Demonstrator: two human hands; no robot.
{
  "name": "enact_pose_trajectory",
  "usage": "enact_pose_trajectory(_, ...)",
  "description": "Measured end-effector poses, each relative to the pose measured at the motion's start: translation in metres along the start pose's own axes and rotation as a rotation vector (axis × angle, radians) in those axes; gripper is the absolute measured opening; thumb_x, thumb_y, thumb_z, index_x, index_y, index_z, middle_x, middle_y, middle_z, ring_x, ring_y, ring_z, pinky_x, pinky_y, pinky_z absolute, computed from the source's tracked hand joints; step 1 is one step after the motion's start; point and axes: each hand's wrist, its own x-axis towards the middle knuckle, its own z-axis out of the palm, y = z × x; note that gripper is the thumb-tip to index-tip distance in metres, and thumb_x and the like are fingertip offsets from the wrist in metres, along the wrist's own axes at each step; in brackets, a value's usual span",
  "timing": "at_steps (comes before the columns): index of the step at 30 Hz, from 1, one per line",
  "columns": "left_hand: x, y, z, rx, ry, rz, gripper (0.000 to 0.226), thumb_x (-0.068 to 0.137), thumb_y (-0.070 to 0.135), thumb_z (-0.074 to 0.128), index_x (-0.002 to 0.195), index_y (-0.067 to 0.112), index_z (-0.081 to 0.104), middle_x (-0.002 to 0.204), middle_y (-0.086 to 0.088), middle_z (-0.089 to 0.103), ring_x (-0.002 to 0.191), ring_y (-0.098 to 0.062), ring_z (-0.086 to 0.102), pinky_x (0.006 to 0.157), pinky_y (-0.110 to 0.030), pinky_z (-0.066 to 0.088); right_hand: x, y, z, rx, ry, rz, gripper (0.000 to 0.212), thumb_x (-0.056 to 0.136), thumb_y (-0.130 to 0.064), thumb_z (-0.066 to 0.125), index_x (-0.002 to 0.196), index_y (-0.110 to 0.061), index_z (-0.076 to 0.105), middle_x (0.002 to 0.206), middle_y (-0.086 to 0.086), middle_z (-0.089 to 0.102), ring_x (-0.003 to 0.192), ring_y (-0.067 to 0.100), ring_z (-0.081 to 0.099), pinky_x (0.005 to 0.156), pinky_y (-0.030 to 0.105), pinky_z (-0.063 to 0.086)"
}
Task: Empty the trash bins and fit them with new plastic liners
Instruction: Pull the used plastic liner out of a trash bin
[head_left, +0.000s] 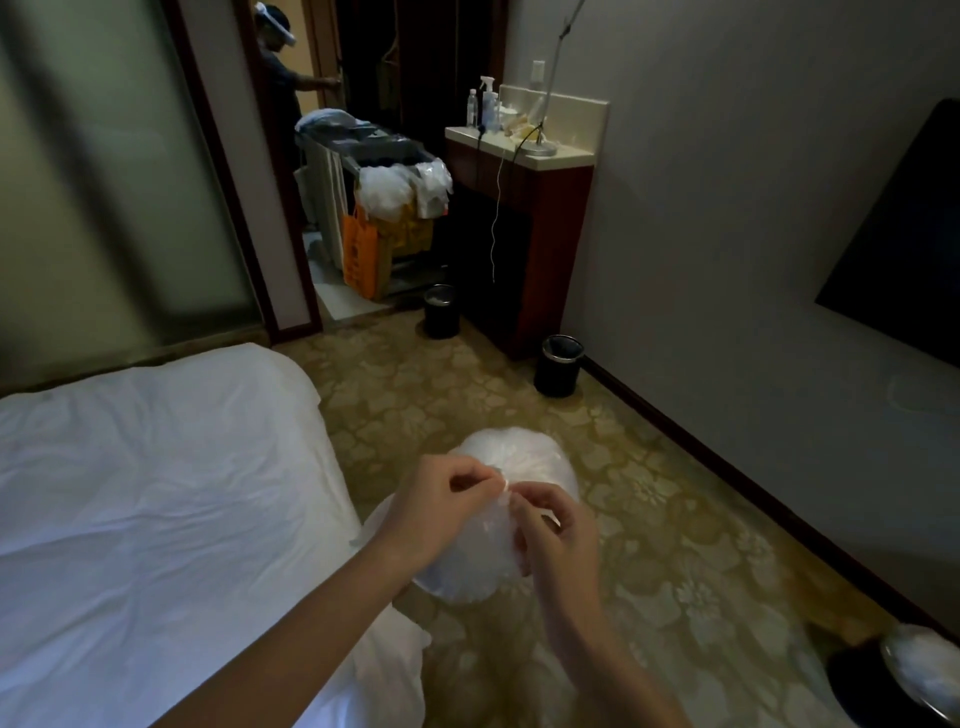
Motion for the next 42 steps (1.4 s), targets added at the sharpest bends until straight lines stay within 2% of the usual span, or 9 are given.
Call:
enact_pose_trajectory(5, 0.081, -0.009, 0.042, -0.01, -0.078, -0.11, 0.015, 0.088, 0.02, 0.071, 0.077, 0.031, 0.075, 0.079, 0.013, 0.074, 0.077, 0.007, 0.066, 0.067, -0.006, 0.048, 0.079, 0.025, -0.034, -0.007, 0.001, 0.06, 0.013, 0.091, -0.009, 0.065, 0.085, -0.016, 0.075, 0.066, -0.003, 0.067, 0.058, 0.007, 0.057, 0.05, 0.018, 0.042)
enact_pose_trajectory(9, 0.168, -0.001, 0.08, -0.098, -0.1, -0.175, 0.006, 0.087, 0.015, 0.071, 0.086, 0.015, 0.077, 0.082, -0.003, 0.075, 0.077, -0.003, 0.069, 0.073, -0.015, 0.054, 0.173, 0.028, -0.067, -0.129, -0.026, -0.015, 0.018, 0.092, -0.01, 0.063, 0.086, -0.023, 0.072, 0.076, -0.008, 0.071, 0.069, 0.002, 0.063, 0.06, 0.016, 0.048)
enact_pose_trajectory(17, 0.31, 0.024, 0.124, -0.299, -0.127, -0.315, 0.011, 0.088, 0.006, 0.066, 0.097, 0.006, 0.073, 0.092, -0.009, 0.075, 0.087, -0.017, 0.072, 0.072, -0.02, 0.056, 0.321, 0.007, -0.112, -0.351, -0.116, -0.192, 0.015, 0.095, -0.019, 0.06, 0.097, -0.03, 0.071, 0.087, -0.012, 0.07, 0.085, 0.005, 0.067, 0.073, 0.021, 0.056)
enact_pose_trajectory(23, 0.393, 0.027, 0.134, -0.659, -0.075, -0.435, 0.018, 0.085, -0.004, 0.065, 0.102, -0.002, 0.065, 0.093, -0.017, 0.072, 0.079, -0.022, 0.072, 0.066, -0.026, 0.059, 0.41, -0.005, -0.127, -0.503, -0.229, -0.306, 0.018, 0.097, -0.028, 0.056, 0.108, -0.036, 0.068, 0.071, -0.013, 0.066, 0.061, 0.006, 0.061, 0.054, 0.015, 0.045)
enact_pose_trajectory(30, 0.501, -0.001, 0.126, -0.901, -0.128, -0.56, 0.03, 0.068, 0.003, 0.074, 0.097, 0.001, 0.064, 0.083, -0.014, 0.073, 0.072, -0.02, 0.072, 0.06, -0.024, 0.058, 0.523, -0.009, -0.111, -0.544, -0.433, -0.269, 0.025, 0.096, -0.022, 0.05, 0.112, -0.036, 0.065, 0.052, -0.01, 0.055, 0.044, 0.005, 0.045, 0.047, 0.013, 0.032)
enact_pose_trajectory(33, 0.556, -0.017, 0.121, -0.936, -0.233, -0.577, 0.024, 0.072, 0.001, 0.073, 0.095, 0.001, 0.065, 0.087, -0.014, 0.072, 0.077, -0.021, 0.072, 0.063, -0.024, 0.058, 0.574, -0.007, -0.099, -0.497, -0.476, -0.187, 0.025, 0.093, -0.025, 0.047, 0.109, -0.032, 0.066, 0.054, -0.002, 0.055, 0.047, 0.007, 0.043, 0.048, 0.021, 0.035)
enact_pose_trajectory(36, 0.612, -0.028, 0.115, -0.92, -0.325, -0.581, 0.027, 0.071, 0.001, 0.073, 0.097, 0.0, 0.064, 0.088, -0.014, 0.072, 0.079, -0.021, 0.072, 0.065, -0.025, 0.059, 0.631, -0.01, -0.092, -0.586, -0.522, -0.164, 0.024, 0.096, -0.025, 0.047, 0.109, -0.033, 0.066, 0.06, -0.007, 0.061, 0.054, 0.005, 0.054, 0.055, 0.017, 0.042)
enact_pose_trajectory(39, 0.667, -0.029, 0.105, -0.908, -0.374, -0.555, 0.021, 0.071, 0.002, 0.074, 0.091, 0.004, 0.067, 0.087, -0.012, 0.071, 0.078, -0.019, 0.071, 0.065, -0.025, 0.059, 0.687, -0.018, -0.079, -0.624, -0.507, -0.217, 0.025, 0.099, -0.016, 0.05, 0.107, -0.029, 0.069, 0.067, -0.009, 0.065, 0.06, 0.006, 0.06, 0.059, 0.015, 0.045)
enact_pose_trajectory(42, 0.716, -0.033, 0.093, -0.948, -0.39, -0.53, 0.015, 0.075, 0.004, 0.072, 0.089, 0.007, 0.076, 0.09, -0.012, 0.072, 0.081, -0.02, 0.071, 0.066, -0.026, 0.059, 0.733, -0.021, -0.061, -0.688, -0.433, -0.337, 0.019, 0.098, -0.017, 0.056, 0.104, -0.028, 0.071, 0.07, -0.023, 0.062, 0.064, -0.002, 0.061, 0.059, 0.008, 0.043)
